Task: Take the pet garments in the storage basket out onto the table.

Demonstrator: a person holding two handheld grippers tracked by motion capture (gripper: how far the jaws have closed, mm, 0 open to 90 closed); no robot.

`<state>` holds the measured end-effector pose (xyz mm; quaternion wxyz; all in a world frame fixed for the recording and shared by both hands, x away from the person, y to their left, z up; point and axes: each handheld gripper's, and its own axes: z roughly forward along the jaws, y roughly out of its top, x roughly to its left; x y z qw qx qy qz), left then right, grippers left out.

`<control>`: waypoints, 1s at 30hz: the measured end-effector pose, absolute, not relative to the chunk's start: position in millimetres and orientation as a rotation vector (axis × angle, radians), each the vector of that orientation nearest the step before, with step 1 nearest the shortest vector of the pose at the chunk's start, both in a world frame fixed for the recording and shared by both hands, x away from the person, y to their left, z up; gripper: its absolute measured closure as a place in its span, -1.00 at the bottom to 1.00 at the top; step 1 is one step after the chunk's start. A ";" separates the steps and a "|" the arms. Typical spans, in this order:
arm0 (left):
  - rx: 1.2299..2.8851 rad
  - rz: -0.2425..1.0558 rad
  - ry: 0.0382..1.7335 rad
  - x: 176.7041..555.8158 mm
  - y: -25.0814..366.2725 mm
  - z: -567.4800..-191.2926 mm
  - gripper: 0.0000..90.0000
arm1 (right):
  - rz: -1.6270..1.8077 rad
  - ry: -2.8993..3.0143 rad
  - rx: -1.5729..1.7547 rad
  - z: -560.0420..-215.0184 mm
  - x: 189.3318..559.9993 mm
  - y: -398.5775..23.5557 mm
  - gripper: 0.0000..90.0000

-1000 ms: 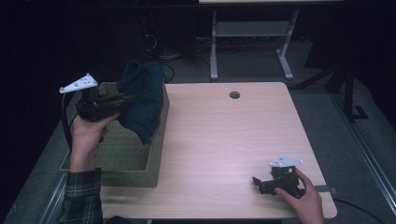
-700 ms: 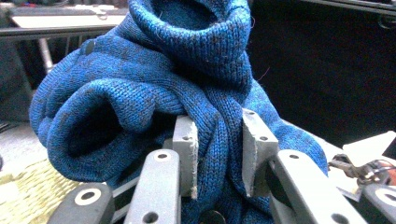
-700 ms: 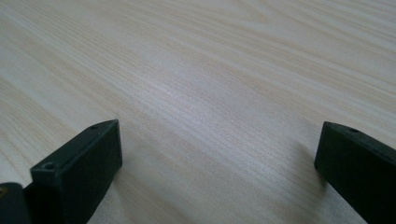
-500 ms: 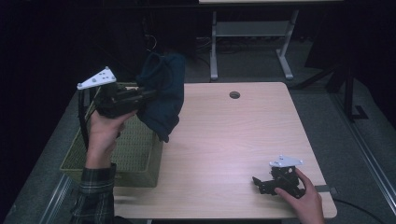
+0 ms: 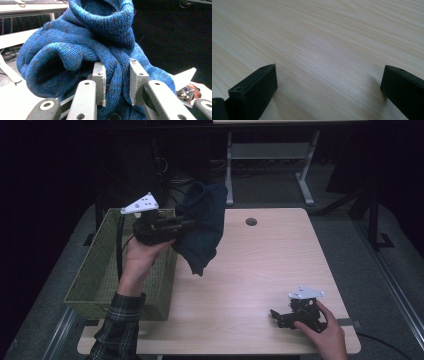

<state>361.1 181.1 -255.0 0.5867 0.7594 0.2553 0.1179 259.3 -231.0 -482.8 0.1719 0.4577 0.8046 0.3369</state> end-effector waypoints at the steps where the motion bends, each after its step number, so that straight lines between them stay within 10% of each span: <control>1: 1.775 0.268 0.586 361.3 177.0 -255.6 0.57 | 0.957 2.284 1.298 -482.8 259.3 -231.0 -0.99; 30: 1.923 0.163 0.495 374.8 85.8 -307.2 0.56 | 0.957 2.283 1.295 -482.8 259.3 -231.1 -0.99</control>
